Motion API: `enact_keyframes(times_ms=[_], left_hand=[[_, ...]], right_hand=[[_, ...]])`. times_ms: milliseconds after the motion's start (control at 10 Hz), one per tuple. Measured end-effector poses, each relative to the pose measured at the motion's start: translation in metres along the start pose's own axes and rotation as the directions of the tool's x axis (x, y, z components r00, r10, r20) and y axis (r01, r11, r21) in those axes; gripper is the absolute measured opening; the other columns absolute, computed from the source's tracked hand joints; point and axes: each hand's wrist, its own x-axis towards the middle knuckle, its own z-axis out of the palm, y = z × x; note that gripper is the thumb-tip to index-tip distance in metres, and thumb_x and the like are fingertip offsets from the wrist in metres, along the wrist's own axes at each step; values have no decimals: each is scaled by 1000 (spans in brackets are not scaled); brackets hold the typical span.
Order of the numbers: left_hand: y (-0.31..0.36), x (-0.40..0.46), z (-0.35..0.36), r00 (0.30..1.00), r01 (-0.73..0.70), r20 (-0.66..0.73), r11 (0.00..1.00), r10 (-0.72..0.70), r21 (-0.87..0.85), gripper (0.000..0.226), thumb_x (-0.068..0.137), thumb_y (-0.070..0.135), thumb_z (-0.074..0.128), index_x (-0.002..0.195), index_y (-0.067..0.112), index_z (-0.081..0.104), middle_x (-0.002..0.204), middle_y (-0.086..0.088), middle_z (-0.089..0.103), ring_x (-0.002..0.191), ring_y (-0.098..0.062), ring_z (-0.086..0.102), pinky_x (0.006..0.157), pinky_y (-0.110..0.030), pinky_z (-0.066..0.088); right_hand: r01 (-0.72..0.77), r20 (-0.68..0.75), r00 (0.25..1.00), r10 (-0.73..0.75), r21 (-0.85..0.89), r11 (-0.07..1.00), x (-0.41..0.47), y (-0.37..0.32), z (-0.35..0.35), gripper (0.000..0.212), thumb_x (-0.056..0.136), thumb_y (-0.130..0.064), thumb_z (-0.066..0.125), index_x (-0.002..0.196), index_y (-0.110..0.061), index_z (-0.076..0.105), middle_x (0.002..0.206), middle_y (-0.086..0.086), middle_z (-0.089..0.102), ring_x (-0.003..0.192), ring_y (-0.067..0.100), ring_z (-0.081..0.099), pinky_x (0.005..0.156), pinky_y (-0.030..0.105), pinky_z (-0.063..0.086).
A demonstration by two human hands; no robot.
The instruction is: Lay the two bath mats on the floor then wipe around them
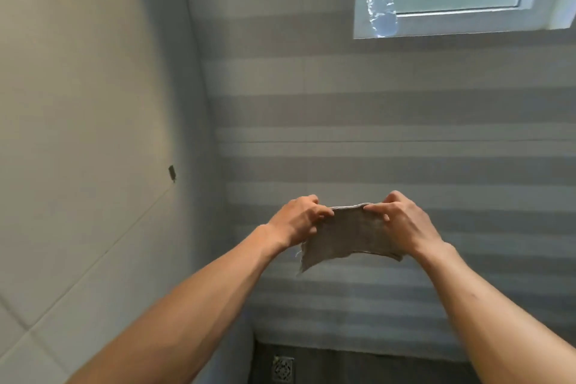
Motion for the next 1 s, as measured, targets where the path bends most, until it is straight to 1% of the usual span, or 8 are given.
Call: enact_keyframes(times_ms=[100,200,300,500,700,800,900,1000], left_hand=[[-30,-24,-22,989,143,6,961,-149,237,41,89,14,55,127,29,60,102,-10,58,91,-35,63,77,-38,50],[-58,-51,-47,951,302,-44,885,-307,354,40,89,16,50,127,26,56,104,-9,60,96,-35,63,74,-37,48],[-86,-75,-79,889,444,-105,782,-446,438,40,86,13,48,126,20,54,104,-13,62,95,-37,64,71,-38,48],[-126,-107,-126,733,646,-185,583,-655,493,31,87,10,52,117,11,61,114,-15,64,104,-36,63,80,-40,49],[-142,-92,-92,736,572,-89,546,-671,612,28,93,5,49,117,10,63,122,-12,63,113,-31,61,83,-36,48],[-151,-82,-62,731,539,-24,556,-682,633,28,95,6,49,117,12,64,121,-8,64,111,-26,63,80,-33,49],[-157,-74,-22,681,467,164,596,-713,653,33,94,12,49,126,12,61,128,-4,61,115,-24,61,87,-36,55],[-157,-60,1,645,414,315,665,-696,622,40,88,15,56,128,11,60,131,-3,61,116,-25,61,89,-41,55]], right_hand=[[145,39,989,-146,16,989,44,-46,17,41,99,-17,52,128,-43,64,111,-1,52,103,29,60,85,35,44],[271,71,960,-272,31,962,83,-104,34,43,98,-19,51,130,-45,62,112,0,51,104,29,59,87,35,44],[382,66,920,-385,61,922,118,-169,50,47,98,-15,46,130,-46,61,114,1,52,107,29,58,90,36,44],[525,81,846,-527,49,850,162,-284,75,51,98,-11,44,131,-45,60,117,5,52,110,31,56,90,39,45],[467,158,861,-484,131,874,180,-322,127,53,90,1,47,122,-35,68,121,7,57,113,31,56,83,36,47],[387,179,873,-455,316,867,170,-311,146,55,83,5,46,119,-30,70,120,5,67,111,29,61,79,35,51],[343,196,853,-483,487,803,167,-285,157,49,91,-3,48,121,-34,70,114,0,72,107,21,64,89,34,54],[370,253,852,-457,326,870,172,-247,156,38,94,-20,55,124,-40,67,113,0,66,104,18,62,94,32,49]])
